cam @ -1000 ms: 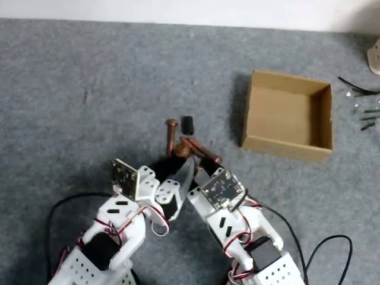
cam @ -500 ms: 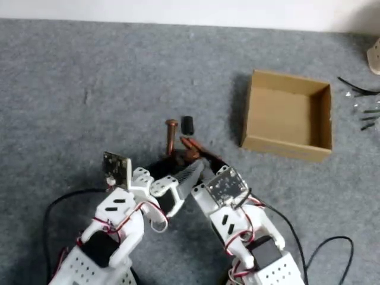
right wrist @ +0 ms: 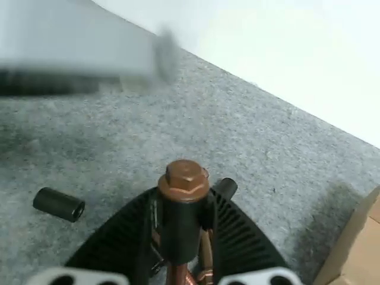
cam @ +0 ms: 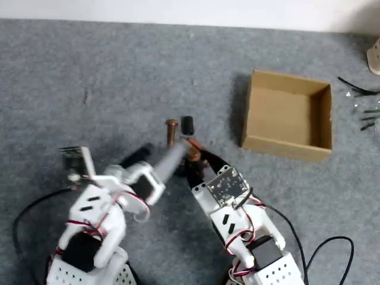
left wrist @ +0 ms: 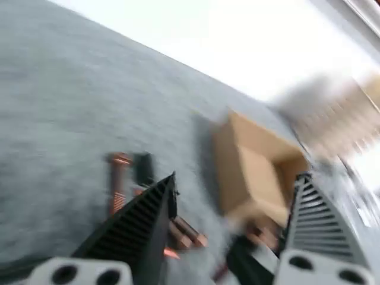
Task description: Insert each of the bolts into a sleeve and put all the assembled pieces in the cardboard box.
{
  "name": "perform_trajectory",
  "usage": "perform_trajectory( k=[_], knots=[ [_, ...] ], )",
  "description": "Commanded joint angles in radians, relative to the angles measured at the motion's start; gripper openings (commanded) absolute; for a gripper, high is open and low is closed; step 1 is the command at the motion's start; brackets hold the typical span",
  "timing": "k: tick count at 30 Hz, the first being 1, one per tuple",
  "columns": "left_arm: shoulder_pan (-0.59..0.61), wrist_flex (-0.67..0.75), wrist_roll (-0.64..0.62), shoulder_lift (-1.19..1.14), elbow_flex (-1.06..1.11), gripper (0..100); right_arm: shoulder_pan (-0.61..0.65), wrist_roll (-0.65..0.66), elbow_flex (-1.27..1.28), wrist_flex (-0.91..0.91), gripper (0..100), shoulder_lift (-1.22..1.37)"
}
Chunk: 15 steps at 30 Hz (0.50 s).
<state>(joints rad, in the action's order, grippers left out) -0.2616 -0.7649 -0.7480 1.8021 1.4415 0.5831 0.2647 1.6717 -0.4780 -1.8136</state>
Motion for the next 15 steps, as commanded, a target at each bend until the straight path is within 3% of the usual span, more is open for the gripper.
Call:
perform_trajectory(
  k=[1, 6, 8, 15],
  knots=[
    [0.130, -0.005, -0.028, 0.007, -0.047, 29, -0.058, -0.014, 0.131, 0.044, 0.6, -0.013],
    [0.136, -0.005, -0.012, 0.005, -0.013, 29, -0.125, -0.017, 0.131, 0.062, 0.6, -0.013],
    [0.136, 0.003, 0.054, 0.002, -0.007, 28, -0.153, -0.017, 0.131, 0.065, 0.6, -0.013],
    [0.137, 0.009, 0.264, 0.005, 0.016, 2, -0.205, -0.018, 0.131, 0.065, 0.6, -0.013]
  ],
)
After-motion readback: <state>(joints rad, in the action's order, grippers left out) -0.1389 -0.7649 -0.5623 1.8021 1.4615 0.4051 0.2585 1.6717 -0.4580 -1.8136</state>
